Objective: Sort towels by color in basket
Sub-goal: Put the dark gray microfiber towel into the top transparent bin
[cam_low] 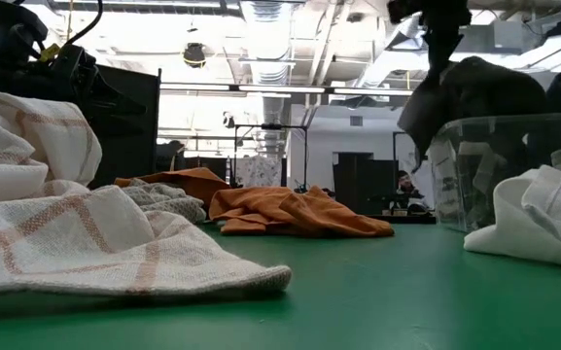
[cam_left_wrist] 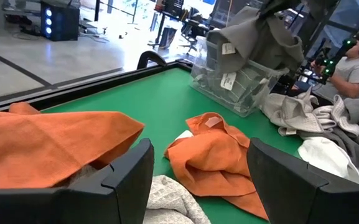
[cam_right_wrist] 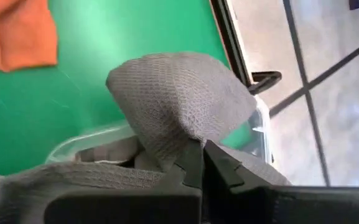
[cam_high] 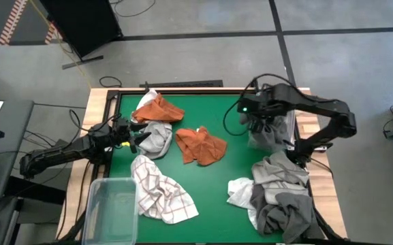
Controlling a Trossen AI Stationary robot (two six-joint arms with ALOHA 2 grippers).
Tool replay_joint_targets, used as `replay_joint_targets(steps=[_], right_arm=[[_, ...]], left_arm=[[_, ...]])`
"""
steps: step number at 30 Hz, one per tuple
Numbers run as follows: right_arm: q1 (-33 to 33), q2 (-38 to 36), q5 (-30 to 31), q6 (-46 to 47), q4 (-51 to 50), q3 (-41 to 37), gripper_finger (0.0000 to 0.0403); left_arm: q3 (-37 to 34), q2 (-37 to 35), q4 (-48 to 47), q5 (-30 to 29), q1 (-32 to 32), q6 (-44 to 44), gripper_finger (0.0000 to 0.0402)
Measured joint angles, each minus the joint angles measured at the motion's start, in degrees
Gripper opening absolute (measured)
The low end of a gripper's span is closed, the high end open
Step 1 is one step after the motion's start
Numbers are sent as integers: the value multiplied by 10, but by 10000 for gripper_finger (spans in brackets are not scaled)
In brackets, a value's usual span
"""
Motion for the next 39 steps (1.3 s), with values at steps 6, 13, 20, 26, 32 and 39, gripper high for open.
replay_joint_targets(steps=[6, 13, 20, 26, 32, 39], right_arm=[[-20, -35, -4, 35, 0, 0, 25], [-51, -93, -73, -48, 4, -2, 24], [-59, -201, -165, -121, 104, -3, 23], [-59, -273, -202, -123, 121, -2, 23], [-59, -299, -162, -72, 63, -6, 23], [-74, -325, -155, -74, 61, -141, 23]], left_arm=[[0, 0, -1, 0, 0, 1, 245], [0, 0, -15, 0, 0, 1, 245], [1, 0, -21, 1, 0, 0, 245], [1, 0, -21, 1, 0, 0, 245], [1, 0, -20, 0, 0, 0, 245], [0, 0, -14, -1, 0, 0, 245]])
